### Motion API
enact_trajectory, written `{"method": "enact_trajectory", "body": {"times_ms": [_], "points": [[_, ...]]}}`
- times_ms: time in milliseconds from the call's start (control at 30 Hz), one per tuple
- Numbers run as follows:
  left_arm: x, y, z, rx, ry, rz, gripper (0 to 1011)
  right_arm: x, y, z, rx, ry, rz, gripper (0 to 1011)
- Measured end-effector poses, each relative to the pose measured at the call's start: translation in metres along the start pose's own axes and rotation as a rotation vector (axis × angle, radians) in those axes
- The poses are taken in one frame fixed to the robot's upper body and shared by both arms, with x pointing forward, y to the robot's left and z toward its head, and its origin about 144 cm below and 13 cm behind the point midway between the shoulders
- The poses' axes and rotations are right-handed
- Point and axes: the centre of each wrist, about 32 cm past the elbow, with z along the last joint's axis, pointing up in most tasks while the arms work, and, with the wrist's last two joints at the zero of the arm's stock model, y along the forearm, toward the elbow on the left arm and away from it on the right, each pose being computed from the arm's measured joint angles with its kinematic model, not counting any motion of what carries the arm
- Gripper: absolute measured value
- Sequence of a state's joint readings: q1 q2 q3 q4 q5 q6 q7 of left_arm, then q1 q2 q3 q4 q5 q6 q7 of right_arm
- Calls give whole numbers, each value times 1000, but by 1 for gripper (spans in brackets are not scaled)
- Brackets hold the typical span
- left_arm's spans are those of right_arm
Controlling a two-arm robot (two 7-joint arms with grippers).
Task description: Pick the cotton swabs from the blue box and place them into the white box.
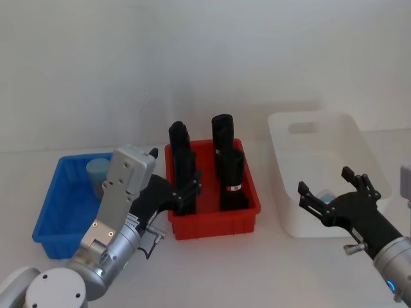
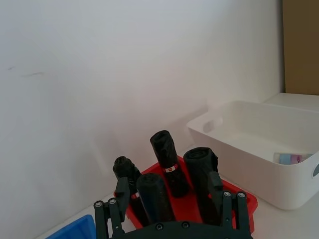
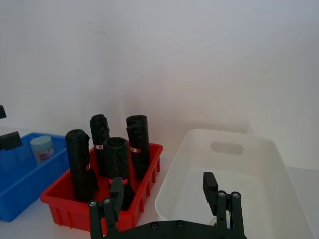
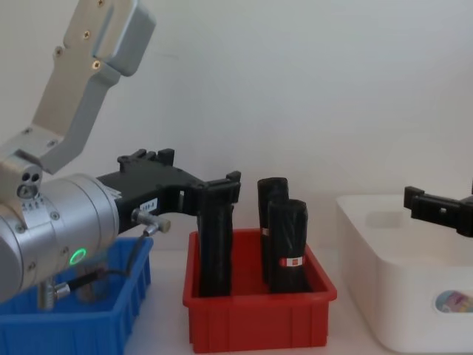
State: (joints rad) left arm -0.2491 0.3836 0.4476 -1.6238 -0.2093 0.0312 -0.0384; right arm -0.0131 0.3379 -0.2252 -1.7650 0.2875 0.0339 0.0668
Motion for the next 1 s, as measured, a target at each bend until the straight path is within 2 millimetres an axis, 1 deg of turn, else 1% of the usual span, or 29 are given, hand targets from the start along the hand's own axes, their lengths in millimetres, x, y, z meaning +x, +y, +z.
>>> {"method": "enact_trajectory", "body": {"times_ms": [233,1000], "points": [[-5,2,-3,-9,-3,17,1004,-1,0,0,1,1,0,1002],[-5,3,-3,-9,-3,18,1004,-1,0,0,0,1,1,1002]]}}
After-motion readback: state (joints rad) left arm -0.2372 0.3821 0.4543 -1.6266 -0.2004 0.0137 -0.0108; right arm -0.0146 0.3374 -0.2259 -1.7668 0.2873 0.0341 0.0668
